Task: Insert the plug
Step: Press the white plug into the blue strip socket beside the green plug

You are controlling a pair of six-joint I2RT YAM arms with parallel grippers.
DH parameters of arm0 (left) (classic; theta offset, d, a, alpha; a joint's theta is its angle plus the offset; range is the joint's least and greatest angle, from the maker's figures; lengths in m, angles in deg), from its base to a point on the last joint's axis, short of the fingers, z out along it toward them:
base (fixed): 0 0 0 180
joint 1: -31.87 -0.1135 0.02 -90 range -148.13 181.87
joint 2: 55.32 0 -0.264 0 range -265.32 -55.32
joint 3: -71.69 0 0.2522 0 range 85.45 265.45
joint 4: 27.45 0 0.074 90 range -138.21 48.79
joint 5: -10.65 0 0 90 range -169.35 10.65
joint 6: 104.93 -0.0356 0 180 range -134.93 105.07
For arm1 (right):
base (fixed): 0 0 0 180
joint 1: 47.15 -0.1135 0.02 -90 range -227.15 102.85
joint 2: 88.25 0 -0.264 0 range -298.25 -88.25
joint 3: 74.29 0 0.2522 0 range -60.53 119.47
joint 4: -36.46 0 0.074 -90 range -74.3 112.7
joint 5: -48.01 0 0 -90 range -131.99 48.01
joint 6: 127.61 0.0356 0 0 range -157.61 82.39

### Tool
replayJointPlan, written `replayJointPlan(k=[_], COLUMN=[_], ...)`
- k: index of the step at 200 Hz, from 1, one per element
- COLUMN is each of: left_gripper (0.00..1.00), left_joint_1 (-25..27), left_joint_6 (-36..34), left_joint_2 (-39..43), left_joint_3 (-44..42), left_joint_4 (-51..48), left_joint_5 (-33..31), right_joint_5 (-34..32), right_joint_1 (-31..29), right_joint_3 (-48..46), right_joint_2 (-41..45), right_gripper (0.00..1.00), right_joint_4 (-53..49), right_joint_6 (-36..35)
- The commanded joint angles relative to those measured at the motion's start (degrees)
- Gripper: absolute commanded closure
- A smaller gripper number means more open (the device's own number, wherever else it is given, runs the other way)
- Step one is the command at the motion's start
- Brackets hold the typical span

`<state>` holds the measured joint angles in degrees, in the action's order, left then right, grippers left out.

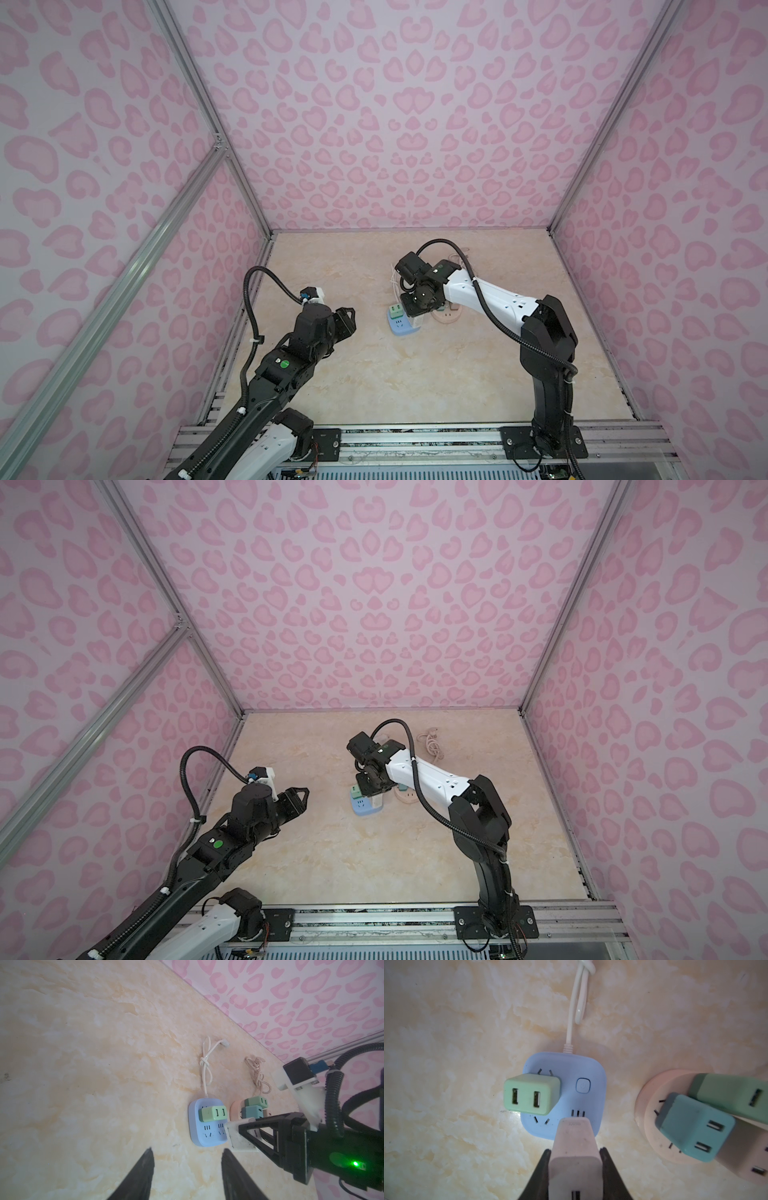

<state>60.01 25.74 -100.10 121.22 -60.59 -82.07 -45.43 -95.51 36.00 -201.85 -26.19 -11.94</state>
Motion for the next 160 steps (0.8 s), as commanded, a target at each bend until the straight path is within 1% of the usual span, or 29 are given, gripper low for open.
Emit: replayJointPlan(k=[1, 92, 127, 160], left_gripper=[0.45, 0.45, 0.45, 0.45], left_joint_1=[0.03, -0.02, -0.02, -0.01], left_joint_6=[-0.23, -0.41, -0.56, -0.6], left_joint_2=[-0.14, -0.17, -0.14, -0.18], left_joint_3=[-0.23, -0.62, -0.64, -0.76], left_joint_4=[2.24, 2.23, 2.07, 2.06], left_joint_5=[-0.44, -1.1, -1.23, -1.41], right_joint_5=[-0.65, -0.89, -0.86, -2.5], right_joint_1=[-0.07, 0.01, 0.02, -0.25], right_joint_3=[-0.38, -0.4, 1.15, 2.93], right_joint_2=[-1.2, -3.29, -4.09, -6.01], right_gripper=[1.0, 1.0, 1.0, 1.0], right_joint_4=[-0.16, 0.37, -1.68, -4.43], right_joint_6=[-0.16, -0.15, -0.53, -0.5])
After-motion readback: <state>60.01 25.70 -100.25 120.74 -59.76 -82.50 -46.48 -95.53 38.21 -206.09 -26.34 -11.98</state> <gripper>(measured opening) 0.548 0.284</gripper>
